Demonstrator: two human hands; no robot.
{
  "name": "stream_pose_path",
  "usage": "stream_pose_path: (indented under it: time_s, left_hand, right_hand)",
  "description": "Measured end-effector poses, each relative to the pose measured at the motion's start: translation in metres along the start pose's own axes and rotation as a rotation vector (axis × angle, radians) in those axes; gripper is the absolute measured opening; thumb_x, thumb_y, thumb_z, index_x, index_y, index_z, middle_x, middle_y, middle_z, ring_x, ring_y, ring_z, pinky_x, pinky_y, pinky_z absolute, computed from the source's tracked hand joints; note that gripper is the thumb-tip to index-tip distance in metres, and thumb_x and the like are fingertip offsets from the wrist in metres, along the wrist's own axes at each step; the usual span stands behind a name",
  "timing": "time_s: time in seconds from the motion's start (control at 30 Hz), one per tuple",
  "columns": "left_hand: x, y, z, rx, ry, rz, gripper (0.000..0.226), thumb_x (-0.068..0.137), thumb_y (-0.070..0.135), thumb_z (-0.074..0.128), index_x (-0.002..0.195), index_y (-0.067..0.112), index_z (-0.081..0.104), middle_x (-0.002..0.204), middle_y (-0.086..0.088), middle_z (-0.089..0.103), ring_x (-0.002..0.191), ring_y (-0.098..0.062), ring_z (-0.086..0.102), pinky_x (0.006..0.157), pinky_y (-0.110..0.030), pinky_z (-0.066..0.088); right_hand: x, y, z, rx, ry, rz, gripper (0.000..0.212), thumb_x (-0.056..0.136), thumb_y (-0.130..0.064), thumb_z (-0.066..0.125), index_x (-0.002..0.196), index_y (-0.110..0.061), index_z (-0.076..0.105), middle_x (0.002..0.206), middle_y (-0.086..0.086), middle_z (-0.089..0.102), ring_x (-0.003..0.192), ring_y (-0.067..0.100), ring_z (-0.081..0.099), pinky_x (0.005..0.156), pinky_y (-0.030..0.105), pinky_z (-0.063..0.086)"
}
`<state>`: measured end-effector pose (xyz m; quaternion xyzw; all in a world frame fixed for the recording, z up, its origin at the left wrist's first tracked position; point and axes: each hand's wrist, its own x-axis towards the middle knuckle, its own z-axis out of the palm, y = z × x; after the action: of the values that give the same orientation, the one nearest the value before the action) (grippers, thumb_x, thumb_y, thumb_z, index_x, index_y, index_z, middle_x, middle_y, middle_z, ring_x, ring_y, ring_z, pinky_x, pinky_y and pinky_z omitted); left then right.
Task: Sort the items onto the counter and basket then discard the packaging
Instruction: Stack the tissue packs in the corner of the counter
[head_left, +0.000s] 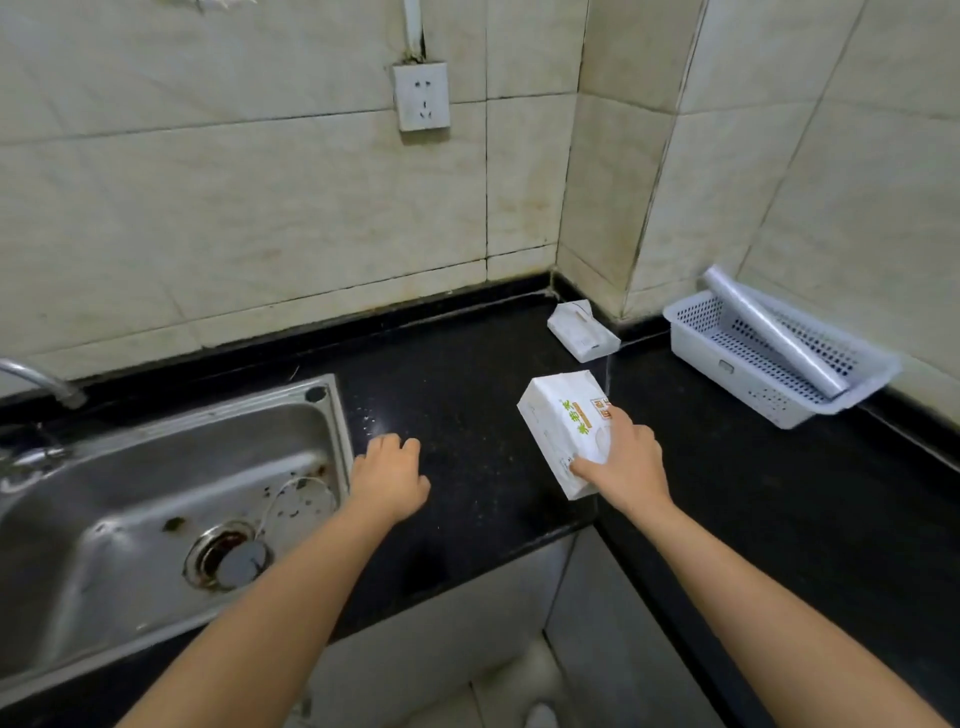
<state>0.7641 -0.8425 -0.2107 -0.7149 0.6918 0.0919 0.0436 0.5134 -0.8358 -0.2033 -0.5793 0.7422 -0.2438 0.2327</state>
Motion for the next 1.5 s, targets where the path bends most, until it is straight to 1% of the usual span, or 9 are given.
stream_pose_path:
  time_s: [0.17, 0.33, 0.53, 0.73, 0.93, 1.1, 1.27, 1.4, 1.5]
  left_hand:
    - [0.05, 0.001, 0.003, -0.001, 0.003, -0.015, 0.05, 0.088, 0.032, 0.051, 0.133, 0.014, 0.04, 0.137, -0.009, 0.044, 0.129, -0.027, 0.037, 0.104, -0.04, 0.039]
    - [0.122, 0.035, -0.002, -0.003, -0.033, 0.08, 0.047, 0.089, 0.031, 0.05, 0.131, 0.012, 0.043, 0.134, -0.009, 0.046, 0.127, -0.027, 0.039, 0.101, -0.04, 0.042]
    - [0.214, 0.111, -0.001, -0.027, -0.085, 0.195, 0.048, 0.091, 0.03, 0.047, 0.135, 0.012, 0.04, 0.139, -0.01, 0.043, 0.129, -0.026, 0.038, 0.102, -0.038, 0.04]
    - [0.285, 0.207, 0.012, -0.079, -0.081, 0.307, 0.045, 0.092, 0.032, 0.048, 0.131, 0.011, 0.043, 0.135, -0.011, 0.046, 0.126, -0.026, 0.042, 0.097, -0.038, 0.043]
    - [0.338, 0.269, 0.031, -0.113, -0.033, 0.299, 0.034, 0.095, 0.029, 0.046, 0.122, 0.009, 0.052, 0.125, -0.013, 0.051, 0.118, -0.029, 0.046, 0.087, -0.039, 0.046]
    - [0.348, 0.262, 0.04, -0.215, 0.025, 0.311, 0.024, 0.096, 0.016, 0.04, 0.102, 0.003, 0.06, 0.111, -0.015, 0.058, 0.099, -0.03, 0.056, 0.075, -0.038, 0.047]
    - [0.351, 0.196, 0.018, -0.392, 0.142, 0.3, 0.023, 0.096, 0.015, 0.044, 0.097, -0.002, 0.059, 0.099, -0.017, 0.058, 0.086, -0.028, 0.056, 0.067, -0.029, 0.038]
    - [0.345, 0.145, -0.004, -0.362, 0.204, 0.302, 0.023, 0.094, 0.012, 0.049, 0.094, -0.007, 0.061, 0.093, -0.022, 0.059, 0.084, -0.033, 0.056, 0.069, -0.035, 0.041]
    - [0.334, 0.129, -0.006, -0.337, 0.224, 0.302, 0.021, 0.093, 0.009, 0.051, 0.092, -0.01, 0.062, 0.093, -0.024, 0.059, 0.08, -0.036, 0.059, 0.064, -0.035, 0.041]
  right_hand:
    - [0.057, 0.001, 0.006, -0.024, -0.024, 0.028, 0.083, 0.069, -0.033, 0.071, 0.138, -0.018, 0.027, 0.128, 0.016, 0.043, 0.119, 0.032, 0.042, 0.09, 0.04, 0.045]
    - [0.127, 0.03, -0.014, -0.012, 0.019, 0.088, 0.085, 0.068, -0.033, 0.072, 0.138, -0.016, 0.027, 0.129, 0.019, 0.042, 0.12, 0.034, 0.04, 0.094, 0.041, 0.041]
    - [0.206, 0.071, -0.04, -0.043, 0.103, 0.147, 0.084, 0.067, -0.032, 0.074, 0.136, -0.012, 0.03, 0.131, 0.02, 0.044, 0.121, 0.035, 0.039, 0.097, 0.042, 0.038]
    - [0.243, 0.099, -0.038, -0.035, 0.147, 0.225, 0.085, 0.067, -0.031, 0.075, 0.137, -0.012, 0.031, 0.132, 0.018, 0.044, 0.122, 0.033, 0.038, 0.099, 0.041, 0.037]
    - [0.26, 0.113, -0.034, -0.048, 0.137, 0.244, 0.084, 0.067, -0.032, 0.074, 0.137, -0.013, 0.031, 0.131, 0.015, 0.043, 0.121, 0.03, 0.036, 0.1, 0.038, 0.034]
    - [0.268, 0.116, -0.036, -0.097, 0.075, 0.251, 0.085, 0.067, -0.033, 0.073, 0.137, -0.014, 0.029, 0.132, 0.014, 0.04, 0.122, 0.029, 0.035, 0.098, 0.036, 0.036]
    - [0.278, 0.1, -0.03, -0.081, -0.026, 0.309, 0.084, 0.064, -0.036, 0.073, 0.135, -0.018, 0.031, 0.128, 0.015, 0.043, 0.118, 0.032, 0.039, 0.091, 0.039, 0.039]
    - [0.296, 0.068, -0.009, -0.082, -0.123, 0.234, 0.086, 0.064, -0.039, 0.072, 0.137, -0.02, 0.03, 0.127, 0.016, 0.042, 0.118, 0.034, 0.041, 0.091, 0.038, 0.041]
    - [0.324, 0.044, 0.013, -0.074, -0.134, 0.182, 0.084, 0.068, -0.037, 0.071, 0.138, -0.017, 0.028, 0.13, 0.019, 0.039, 0.121, 0.037, 0.036, 0.096, 0.04, 0.039]
